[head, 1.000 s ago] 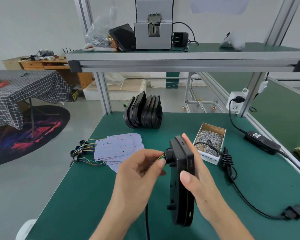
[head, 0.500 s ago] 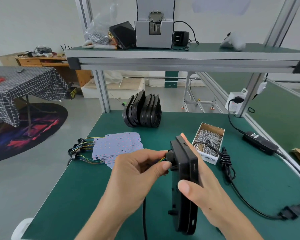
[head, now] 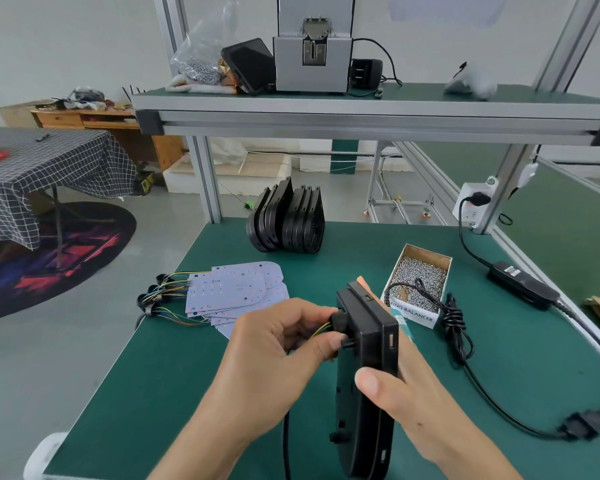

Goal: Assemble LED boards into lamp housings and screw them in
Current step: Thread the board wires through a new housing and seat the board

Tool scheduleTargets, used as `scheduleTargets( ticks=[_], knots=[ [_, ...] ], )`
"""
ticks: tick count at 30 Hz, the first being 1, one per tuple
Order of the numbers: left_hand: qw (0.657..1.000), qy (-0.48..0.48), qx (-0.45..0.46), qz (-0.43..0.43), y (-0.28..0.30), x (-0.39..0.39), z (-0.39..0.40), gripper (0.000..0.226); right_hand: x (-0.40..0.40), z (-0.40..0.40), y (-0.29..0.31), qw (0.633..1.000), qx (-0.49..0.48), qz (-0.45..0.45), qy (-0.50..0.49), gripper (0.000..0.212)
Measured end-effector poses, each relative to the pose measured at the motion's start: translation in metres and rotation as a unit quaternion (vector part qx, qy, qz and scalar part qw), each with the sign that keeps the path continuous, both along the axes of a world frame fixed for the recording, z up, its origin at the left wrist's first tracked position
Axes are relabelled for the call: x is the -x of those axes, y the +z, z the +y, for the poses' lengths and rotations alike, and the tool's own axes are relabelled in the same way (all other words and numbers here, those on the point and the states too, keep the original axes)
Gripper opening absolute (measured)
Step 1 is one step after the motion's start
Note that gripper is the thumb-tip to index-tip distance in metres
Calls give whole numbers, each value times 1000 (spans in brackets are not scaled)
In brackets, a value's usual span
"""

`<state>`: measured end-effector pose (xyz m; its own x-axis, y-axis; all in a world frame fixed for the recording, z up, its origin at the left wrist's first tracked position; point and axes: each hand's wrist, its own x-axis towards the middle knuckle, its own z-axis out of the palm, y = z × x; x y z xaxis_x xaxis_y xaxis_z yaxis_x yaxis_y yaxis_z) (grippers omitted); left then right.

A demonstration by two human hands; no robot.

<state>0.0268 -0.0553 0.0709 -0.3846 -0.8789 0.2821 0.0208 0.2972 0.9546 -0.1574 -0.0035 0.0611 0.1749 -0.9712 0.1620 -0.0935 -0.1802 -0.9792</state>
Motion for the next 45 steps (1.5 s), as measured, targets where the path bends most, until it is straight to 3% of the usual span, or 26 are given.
scheduleTargets(
  ticks=[9,16,19,21,23,25,29,31,34,36,38,41,42,45],
  knots=[
    [999,-11,22,-33,-8,-3,-9,23,3,-1,-8,1000,1,22,7,99],
    [1000,-14,7,25,-9,3,-14,20,-1,-1,2,998,-33,52,-32,98],
    [996,15,-12,86,-11,9,-22,16,-8,-12,16,992,-36,89,-83,85],
    [995,51,-21,81,-15,15,-32,16,-12,-26,22,986,-38,104,-128,108],
    [993,112,-28,18,-20,23,-42,20,-15,-43,25,976,-70,121,-167,133],
    [984,167,-47,-40,-26,25,-45,35,-16,-57,24,967,-101,136,-189,137],
    [972,231,-33,-24,-44,15,-23,49,-18,-73,9,942,-168,184,-224,140],
    [980,192,-45,-35,-57,16,-10,49,-22,-78,3,933,-195,204,-222,146],
    [984,137,-51,-105,-72,24,-6,31,-25,-80,-4,925,-237,215,-205,148],
    [984,129,-88,-81,-80,22,-10,29,-17,-77,-10,934,-224,197,-196,136],
    [976,95,-195,8,-85,16,-18,34,-1,-73,-16,944,-188,148,-226,108],
    [957,53,-273,80,-89,9,-26,42,23,-62,-28,938,-169,126,-274,30],
    [957,54,-274,77,-91,10,-27,43,23,-57,-32,938,-172,133,-271,19],
    [961,47,-271,38,-93,14,-29,39,19,-42,-46,933,-173,150,-278,40]
  ],
)
